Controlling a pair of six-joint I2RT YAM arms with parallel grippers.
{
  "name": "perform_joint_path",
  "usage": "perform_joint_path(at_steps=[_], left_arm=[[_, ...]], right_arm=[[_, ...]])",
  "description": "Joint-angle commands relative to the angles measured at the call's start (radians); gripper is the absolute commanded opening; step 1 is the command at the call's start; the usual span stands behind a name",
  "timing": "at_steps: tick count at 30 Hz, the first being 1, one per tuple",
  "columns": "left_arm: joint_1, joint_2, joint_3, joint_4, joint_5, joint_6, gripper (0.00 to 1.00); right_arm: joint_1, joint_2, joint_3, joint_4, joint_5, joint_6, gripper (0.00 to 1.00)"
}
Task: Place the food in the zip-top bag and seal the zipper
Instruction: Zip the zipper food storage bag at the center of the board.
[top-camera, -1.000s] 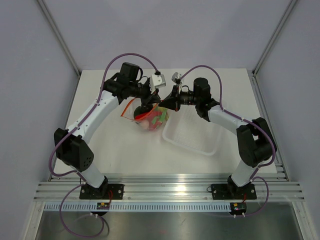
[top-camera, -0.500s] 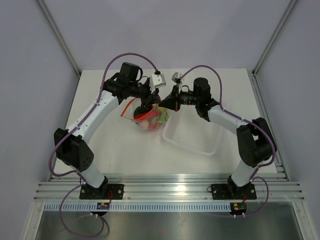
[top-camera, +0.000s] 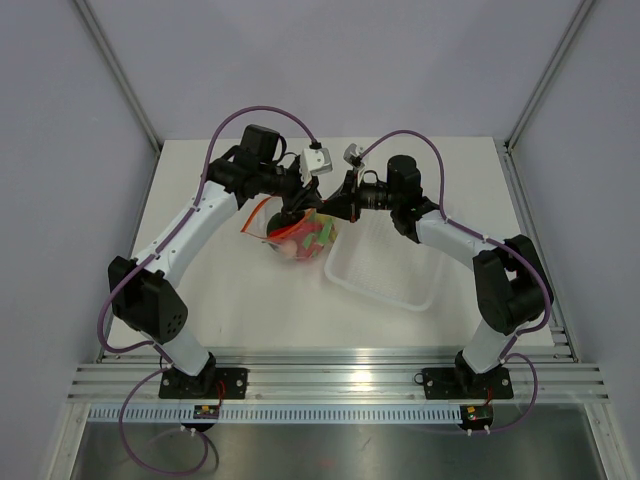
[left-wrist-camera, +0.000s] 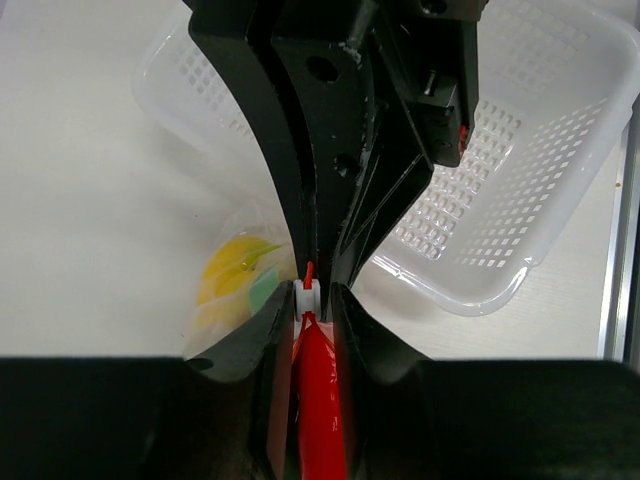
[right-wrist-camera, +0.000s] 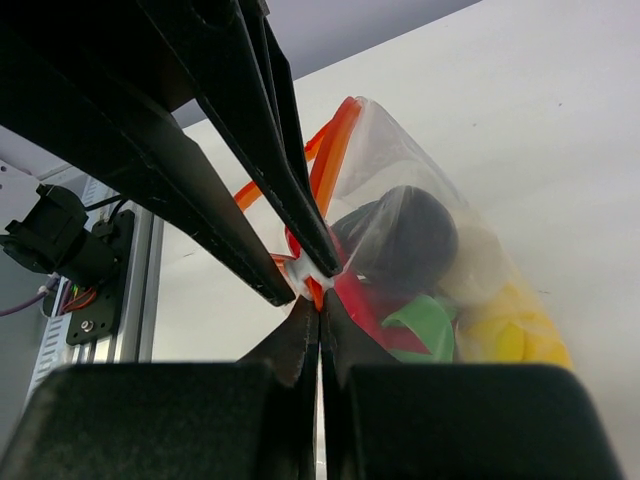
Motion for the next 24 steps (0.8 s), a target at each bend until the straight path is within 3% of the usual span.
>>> perform_joint_path(at_steps=[1,5,7,24], left_arm=[[-0.013,0.002,0.025,0.011,0.034,-0.002,0.21],[-0.014,0.002,0.022,0.009,0.032,-0.002,0.11],[-0.014,0.000,0.016,0.008,0.029,0.001,0.00],[0.000,-0.049,-0.081,-0.011,-0.089,-0.001,0.00]], right_arm=[[-0.001,-0.018,0.054,0.092,0.002,0.009,0.00],[-0.001,-0.021,0.054,0.096,0.004,0.009,0.00],[-0.001,-0.023,0.050,0.113,0.010,0.018,0.00],[-0.001,-0.070,-0.062,0.322,0.238,0.092,0.00]])
